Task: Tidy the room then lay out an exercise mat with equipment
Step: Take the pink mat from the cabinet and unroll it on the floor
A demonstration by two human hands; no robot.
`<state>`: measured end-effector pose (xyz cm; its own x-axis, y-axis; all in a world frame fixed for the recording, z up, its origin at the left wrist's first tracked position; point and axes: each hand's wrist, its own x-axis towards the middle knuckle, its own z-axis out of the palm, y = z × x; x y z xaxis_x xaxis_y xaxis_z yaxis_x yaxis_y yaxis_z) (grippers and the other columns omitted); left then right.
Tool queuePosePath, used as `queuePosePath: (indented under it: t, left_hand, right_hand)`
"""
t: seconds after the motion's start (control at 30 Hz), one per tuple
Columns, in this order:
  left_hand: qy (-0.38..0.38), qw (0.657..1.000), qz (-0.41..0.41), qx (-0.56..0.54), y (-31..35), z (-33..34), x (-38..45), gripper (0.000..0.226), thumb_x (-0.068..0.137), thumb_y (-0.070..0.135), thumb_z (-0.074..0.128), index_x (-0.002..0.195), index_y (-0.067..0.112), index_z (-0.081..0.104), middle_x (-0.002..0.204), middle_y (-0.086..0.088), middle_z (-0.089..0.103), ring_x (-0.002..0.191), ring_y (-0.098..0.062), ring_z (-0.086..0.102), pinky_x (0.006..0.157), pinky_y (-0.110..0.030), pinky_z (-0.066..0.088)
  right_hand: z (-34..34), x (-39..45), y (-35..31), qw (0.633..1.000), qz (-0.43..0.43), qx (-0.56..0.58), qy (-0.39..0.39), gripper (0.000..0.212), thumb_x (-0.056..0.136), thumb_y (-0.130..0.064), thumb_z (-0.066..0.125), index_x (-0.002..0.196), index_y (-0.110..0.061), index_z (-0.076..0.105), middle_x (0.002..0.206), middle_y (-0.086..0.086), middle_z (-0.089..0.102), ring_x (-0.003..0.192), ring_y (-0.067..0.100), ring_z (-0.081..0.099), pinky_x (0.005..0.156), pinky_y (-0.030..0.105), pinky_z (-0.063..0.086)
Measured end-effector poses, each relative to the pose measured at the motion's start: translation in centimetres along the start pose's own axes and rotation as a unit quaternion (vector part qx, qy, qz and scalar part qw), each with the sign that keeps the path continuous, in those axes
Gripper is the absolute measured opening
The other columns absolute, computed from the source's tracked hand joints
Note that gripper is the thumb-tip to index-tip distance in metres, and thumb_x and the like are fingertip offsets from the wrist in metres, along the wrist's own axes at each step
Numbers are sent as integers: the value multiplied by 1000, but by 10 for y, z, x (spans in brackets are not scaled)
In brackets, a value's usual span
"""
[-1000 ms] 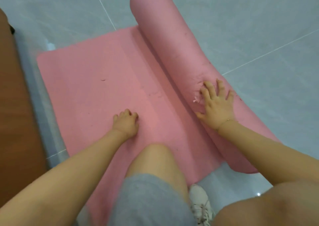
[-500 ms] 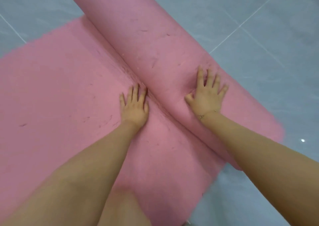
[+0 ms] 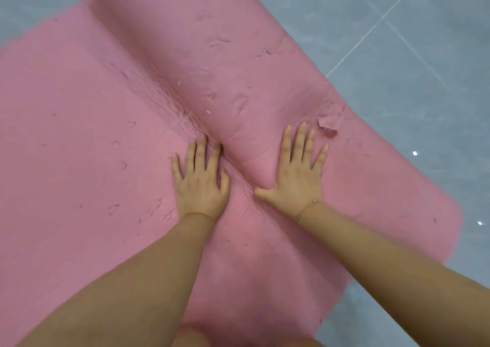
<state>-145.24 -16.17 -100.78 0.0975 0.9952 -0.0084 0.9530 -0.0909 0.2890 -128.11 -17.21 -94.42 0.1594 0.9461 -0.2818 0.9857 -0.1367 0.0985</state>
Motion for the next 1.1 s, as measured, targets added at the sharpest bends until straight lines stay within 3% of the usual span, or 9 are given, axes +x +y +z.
queuePosePath:
  t: [0.17, 0.33, 0.43, 0.63, 0.73, 0.83, 1.0, 1.07, 1.1]
  left_hand:
    - [9, 1000, -5, 5, -1, 0, 0, 57, 83, 35, 43, 139, 24, 46, 150, -2, 39, 139, -22, 34, 115, -49, 12]
    - [27, 999, -19, 7, 3, -4, 3, 56, 83, 34, 40, 136, 23, 51, 147, -2, 45, 137, -21, 38, 115, -48, 18]
    - [25, 1000, -15, 4, 4, -4, 3, 54, 84, 32, 39, 136, 23, 51, 147, -1, 44, 137, -22, 38, 115, -49, 19]
    - [16, 1000, -24, 9, 6, -6, 4, 54, 85, 33, 36, 135, 22, 53, 149, -1, 42, 138, -22, 35, 116, -47, 17]
    - [11, 1000, -23, 14, 7, -6, 5, 54, 86, 33, 35, 135, 22, 52, 149, -1, 41, 139, -22, 35, 116, -48, 17]
    - [15, 1000, -24, 11, 6, -5, 5, 53, 86, 32, 36, 135, 22, 52, 149, -1, 41, 138, -22, 35, 116, -47, 17]
    - [24, 999, -22, 12, 4, -5, 4, 52, 86, 32, 38, 135, 22, 52, 148, -1, 42, 138, -21, 34, 116, -46, 15]
    - [24, 999, -22, 10, 5, -5, 4, 51, 86, 31, 39, 135, 22, 53, 148, 0, 42, 138, -21, 34, 116, -45, 15]
    - [23, 999, -20, 8, 5, -5, 4, 51, 86, 32, 39, 135, 22, 53, 148, 0, 42, 138, -21, 34, 116, -45, 14]
  right_hand:
    - [-1, 6, 0, 999, -6, 15, -29, 143, 50, -73, 61, 140, -7, -28, 156, 24, -13, 144, 41, -12, 108, 65, -7]
    - [-5, 4, -3, 998, -25, 50, -9, 138, 57, -65, 68, 147, -5, -18, 156, 24, -8, 145, 39, -9, 114, 60, -3]
    - [-19, 4, 10, 996, -50, 73, 25, 127, 61, -57, 70, 151, -6, -4, 157, 21, 7, 145, 35, 7, 116, 53, 11]
    - [-59, 25, 62, 983, -62, 75, 156, 96, 67, -45, 67, 148, -8, 28, 142, 15, 42, 122, 34, 46, 98, 45, 37]
    - [-63, 26, 68, 968, -77, 4, 240, 77, 75, -24, 61, 146, -15, 33, 146, 14, 40, 125, 35, 44, 102, 50, 32]
    - [-58, 31, 66, 951, -86, -58, 292, 80, 70, -1, 54, 146, -16, 34, 152, 9, 34, 137, 35, 34, 111, 57, 19]
    - [-64, 76, 76, 938, 82, -13, 336, 78, 74, 4, 48, 145, -24, 36, 151, 5, 37, 138, 35, 33, 109, 63, 12]
    - [-73, 93, 76, 918, 138, 46, 369, 72, 73, 2, 45, 139, -27, 45, 147, 2, 43, 137, 33, 35, 111, 62, 15]
    - [-74, 97, 74, 908, 125, 80, 391, 67, 71, -1, 46, 132, -27, 53, 143, 1, 47, 135, 31, 39, 112, 59, 16]
